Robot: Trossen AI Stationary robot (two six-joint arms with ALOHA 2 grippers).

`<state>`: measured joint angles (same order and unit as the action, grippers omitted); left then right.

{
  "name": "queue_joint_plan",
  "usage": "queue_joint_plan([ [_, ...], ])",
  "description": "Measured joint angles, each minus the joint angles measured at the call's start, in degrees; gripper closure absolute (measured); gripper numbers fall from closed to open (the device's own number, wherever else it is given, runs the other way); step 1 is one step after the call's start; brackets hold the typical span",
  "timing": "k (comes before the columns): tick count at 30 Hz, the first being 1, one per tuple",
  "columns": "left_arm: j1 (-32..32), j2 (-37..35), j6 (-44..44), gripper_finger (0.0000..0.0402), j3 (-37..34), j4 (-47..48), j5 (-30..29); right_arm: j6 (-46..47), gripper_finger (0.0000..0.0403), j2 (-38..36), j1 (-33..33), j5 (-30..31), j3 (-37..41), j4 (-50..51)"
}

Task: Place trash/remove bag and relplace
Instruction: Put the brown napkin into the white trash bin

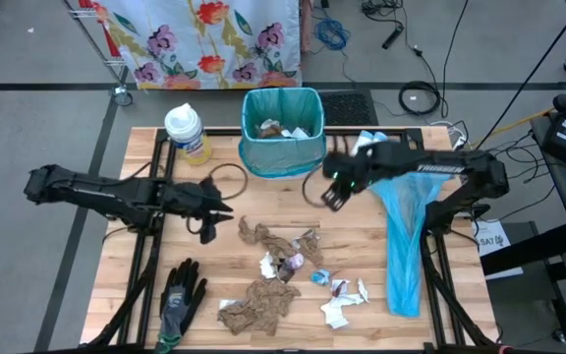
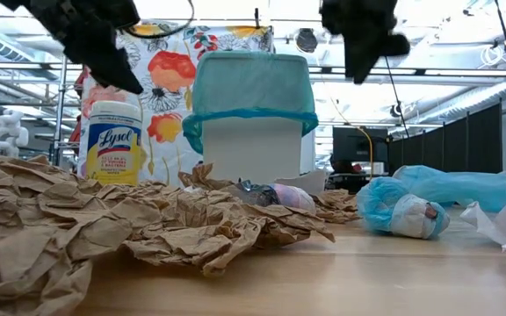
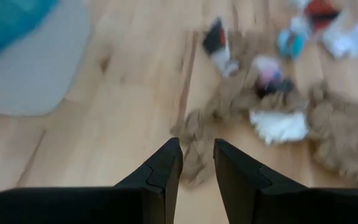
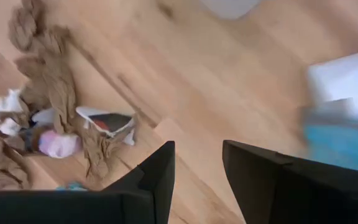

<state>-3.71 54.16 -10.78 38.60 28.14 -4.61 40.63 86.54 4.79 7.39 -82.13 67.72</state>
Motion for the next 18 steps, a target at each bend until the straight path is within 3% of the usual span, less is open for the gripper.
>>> queue_joint_plan([
  [10,0.01,18.42,11.82,0.0302,8.23,4.63,5.37,13.37,0.0275,0.00,-8.40,-0.20,20.31,-26.23],
  [18,-0.04,28.20,17.37,0.0302,10.07,3.80,9.08,23.78,0.0275,0.02,-15.64,0.56,23.76,-28.71],
])
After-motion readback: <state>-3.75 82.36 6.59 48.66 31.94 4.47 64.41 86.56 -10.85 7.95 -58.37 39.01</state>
